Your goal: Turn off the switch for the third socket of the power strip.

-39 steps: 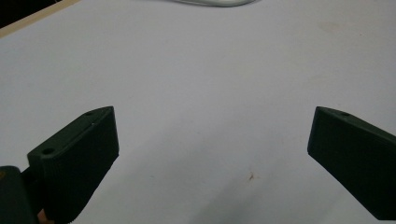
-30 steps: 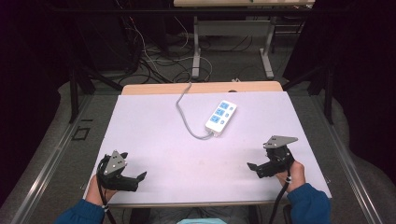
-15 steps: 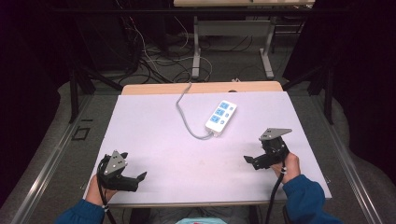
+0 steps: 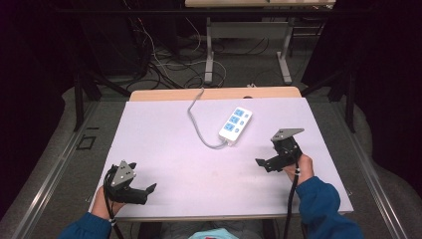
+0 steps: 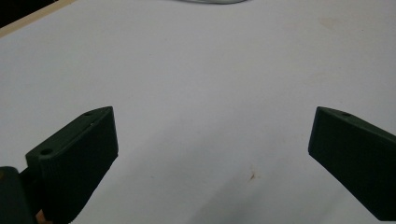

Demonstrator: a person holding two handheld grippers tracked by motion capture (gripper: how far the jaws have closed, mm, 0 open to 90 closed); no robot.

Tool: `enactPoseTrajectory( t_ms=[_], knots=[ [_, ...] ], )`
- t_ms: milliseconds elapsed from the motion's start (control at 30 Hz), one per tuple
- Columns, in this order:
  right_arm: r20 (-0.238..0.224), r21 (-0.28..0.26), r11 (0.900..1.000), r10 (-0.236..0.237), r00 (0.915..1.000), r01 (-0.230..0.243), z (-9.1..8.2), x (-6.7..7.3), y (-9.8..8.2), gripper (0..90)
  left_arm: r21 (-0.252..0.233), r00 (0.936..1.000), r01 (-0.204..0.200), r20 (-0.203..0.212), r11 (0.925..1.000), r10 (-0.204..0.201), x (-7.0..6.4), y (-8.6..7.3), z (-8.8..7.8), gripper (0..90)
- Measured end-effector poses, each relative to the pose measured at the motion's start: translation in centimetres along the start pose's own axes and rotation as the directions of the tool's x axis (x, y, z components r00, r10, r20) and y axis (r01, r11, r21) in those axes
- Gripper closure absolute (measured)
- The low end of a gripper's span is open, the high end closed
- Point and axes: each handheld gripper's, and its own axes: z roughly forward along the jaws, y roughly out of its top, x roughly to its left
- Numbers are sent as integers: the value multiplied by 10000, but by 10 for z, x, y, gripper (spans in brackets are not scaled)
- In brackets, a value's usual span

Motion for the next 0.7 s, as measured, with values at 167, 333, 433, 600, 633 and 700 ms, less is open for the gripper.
enactPoseTrajectory(
  t_ms=[167, 333, 433, 600, 633, 700],
  knots=[
    [-70, 20, 9999, 130, 9999, -130, 5, -6, 5, 5, 4, 9999, 99, 32, 10000, -99, 0, -1, 0, 14],
    [-69, 2, 9999, 160, 9998, -160, 10, -10, 8, 5, -7, 10000, -34, -69, 10000, 34, 0, -1, -1, 14],
    [-71, 32, 9999, 123, 9999, -123, 15, -14, 11, 4, 0, 10000, -22, -55, 10000, 22, 0, -1, -1, 14],
    [-93, 48, 9997, 223, 9997, -223, 17, -18, 16, 4, -16, 10000, 91, 32, 10000, -91, 0, -1, -1, 14],
    [-94, -35, 9998, 176, 9998, -176, 18, -19, 17, 3, -14, 10000, 48, -9, 10000, -48, 0, -1, -1, 14],
    [-106, -62, 9998, 188, 9998, -188, 19, -19, 19, 3, 18, 9999, 114, 41, 9999, -114, -1, -2, -1, 14]
  ],
)
